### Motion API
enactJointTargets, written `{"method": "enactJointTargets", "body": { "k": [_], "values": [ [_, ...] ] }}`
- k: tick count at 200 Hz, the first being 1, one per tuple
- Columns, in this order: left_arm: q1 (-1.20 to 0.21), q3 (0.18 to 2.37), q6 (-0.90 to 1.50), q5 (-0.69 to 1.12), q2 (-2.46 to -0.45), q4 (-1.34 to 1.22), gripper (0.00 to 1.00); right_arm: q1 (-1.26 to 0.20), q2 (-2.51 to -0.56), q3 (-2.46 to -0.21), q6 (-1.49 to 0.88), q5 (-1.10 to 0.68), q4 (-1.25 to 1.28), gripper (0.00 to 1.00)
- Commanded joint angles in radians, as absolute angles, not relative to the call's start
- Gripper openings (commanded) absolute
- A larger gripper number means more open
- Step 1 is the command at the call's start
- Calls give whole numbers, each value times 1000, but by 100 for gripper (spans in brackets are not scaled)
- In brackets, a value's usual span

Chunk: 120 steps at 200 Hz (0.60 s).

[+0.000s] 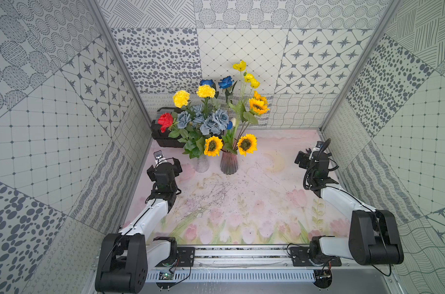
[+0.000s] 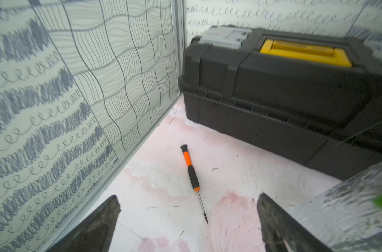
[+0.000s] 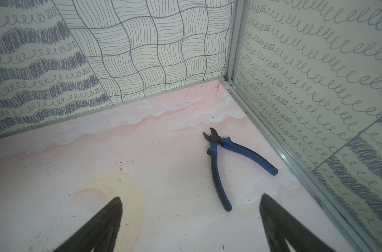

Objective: Pick out yellow flowers from the vase
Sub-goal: Pick up the flower from the vase.

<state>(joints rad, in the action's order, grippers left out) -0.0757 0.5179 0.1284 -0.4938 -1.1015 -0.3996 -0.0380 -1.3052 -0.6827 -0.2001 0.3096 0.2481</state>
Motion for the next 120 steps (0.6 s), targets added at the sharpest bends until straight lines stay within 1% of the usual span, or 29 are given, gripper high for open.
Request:
{"method": "enactJointTargets", "body": {
  "k": [1, 45, 66, 92, 120],
  "values": [
    [-154, 624, 134, -663, -1010, -147, 98, -42, -1241, -727, -252, 283, 140, 98],
    [-270, 727, 96, -695, -875, -19, 98, -58, -1189, -719, -281, 241, 114, 98],
    [-337, 753, 89, -673, -809, 43, 98, -73, -1188, -728, -282, 208, 106, 98],
    [-412, 822, 32, -560, -815, 144, 98, -89, -1201, -722, -278, 181, 112, 98],
    [-483, 834, -39, -532, -832, 188, 98, -97, -1223, -710, -286, 166, 130, 98]
  ]
}}
